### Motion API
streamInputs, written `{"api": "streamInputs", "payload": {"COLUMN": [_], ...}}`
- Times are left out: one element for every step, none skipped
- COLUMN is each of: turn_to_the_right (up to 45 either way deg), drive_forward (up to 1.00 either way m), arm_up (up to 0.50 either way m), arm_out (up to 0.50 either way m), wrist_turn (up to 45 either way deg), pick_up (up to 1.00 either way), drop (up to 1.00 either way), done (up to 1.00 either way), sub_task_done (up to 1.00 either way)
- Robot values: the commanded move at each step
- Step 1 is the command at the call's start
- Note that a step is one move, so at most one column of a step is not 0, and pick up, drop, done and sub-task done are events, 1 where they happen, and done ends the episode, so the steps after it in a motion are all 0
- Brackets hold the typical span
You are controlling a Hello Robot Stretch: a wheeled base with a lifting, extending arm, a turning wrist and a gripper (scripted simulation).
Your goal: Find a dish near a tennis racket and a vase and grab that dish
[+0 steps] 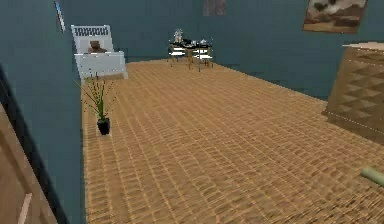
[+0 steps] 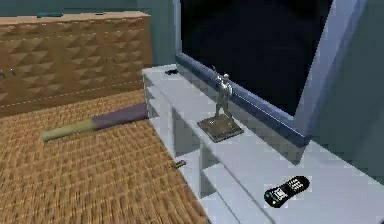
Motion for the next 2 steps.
{"api": "streamInputs", "payload": {"turn_to_the_right": [0.0, -3.0], "drive_forward": [1.0, 0.0], "arm_up": [0.0, 0.0], "arm_out": [0.0, 0.0], "wrist_turn": [0.0, 0.0], "pick_up": [0.0, 0.0], "drop": [0.0, 0.0], "done": [0.0, 0.0], "sub_task_done": [0.0, 0.0]}}
